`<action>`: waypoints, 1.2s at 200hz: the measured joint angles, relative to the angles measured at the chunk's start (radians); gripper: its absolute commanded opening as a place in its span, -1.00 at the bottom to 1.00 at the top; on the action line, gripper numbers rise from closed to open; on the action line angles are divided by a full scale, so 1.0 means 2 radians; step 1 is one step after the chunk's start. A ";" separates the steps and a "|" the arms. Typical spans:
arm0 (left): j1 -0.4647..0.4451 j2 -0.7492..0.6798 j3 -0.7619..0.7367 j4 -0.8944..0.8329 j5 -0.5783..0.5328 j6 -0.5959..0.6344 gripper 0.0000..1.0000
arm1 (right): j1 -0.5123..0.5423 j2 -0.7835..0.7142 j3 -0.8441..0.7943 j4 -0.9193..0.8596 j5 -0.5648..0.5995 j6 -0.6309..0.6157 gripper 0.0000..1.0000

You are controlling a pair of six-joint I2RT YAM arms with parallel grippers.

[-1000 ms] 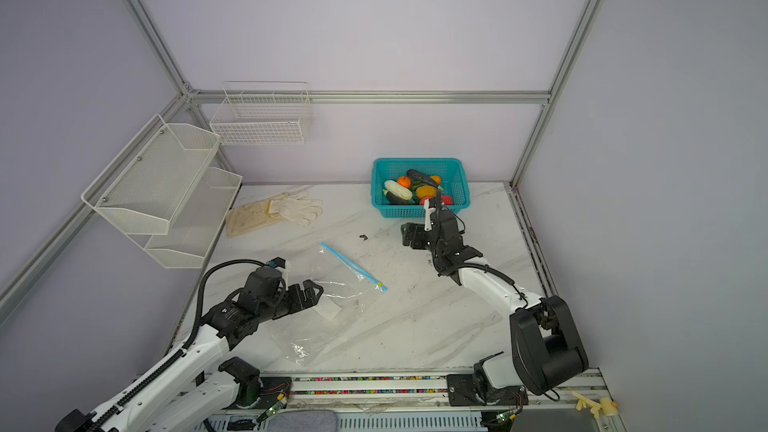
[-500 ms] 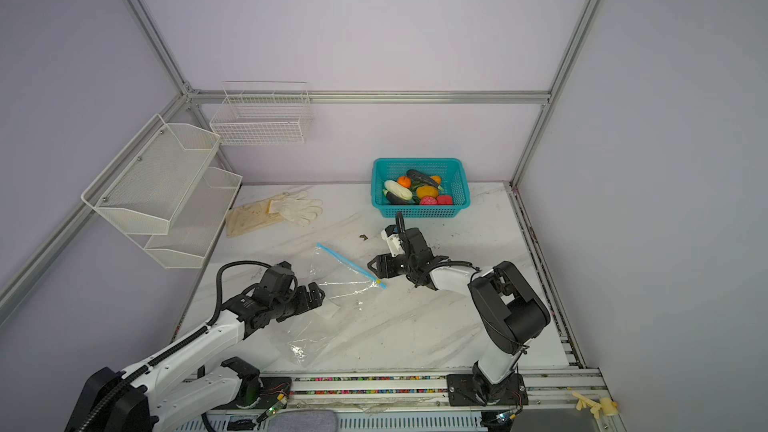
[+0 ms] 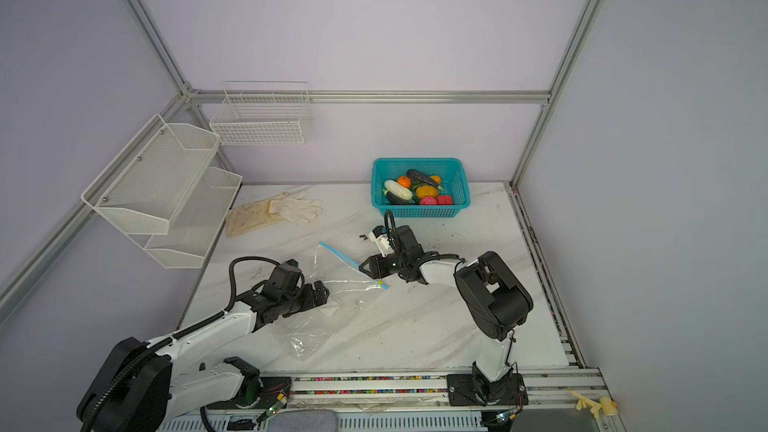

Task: Place the food in the zip-top bag and seal the zipper
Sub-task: 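Swing the right gripper down to the blue zipper strip near the left gripper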

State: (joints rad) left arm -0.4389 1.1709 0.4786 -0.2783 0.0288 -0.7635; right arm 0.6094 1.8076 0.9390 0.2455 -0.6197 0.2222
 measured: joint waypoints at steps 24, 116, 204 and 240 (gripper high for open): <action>0.000 0.007 0.000 0.013 0.000 0.005 0.98 | 0.003 0.001 0.000 -0.003 -0.008 -0.006 -0.13; 0.000 0.031 0.002 0.049 -0.006 0.036 0.99 | 0.006 0.006 0.000 -0.006 -0.015 -0.014 -0.28; 0.000 0.049 0.008 0.068 -0.008 0.051 0.99 | 0.008 0.039 0.037 -0.033 0.020 -0.028 -0.30; 0.000 0.049 0.008 0.068 -0.008 0.051 0.99 | 0.008 0.039 0.067 -0.051 0.057 -0.032 -0.26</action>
State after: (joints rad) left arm -0.4389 1.2697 0.4938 -0.1425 0.0120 -0.6605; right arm 0.6258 1.8851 1.0729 0.1432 -0.5053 0.1577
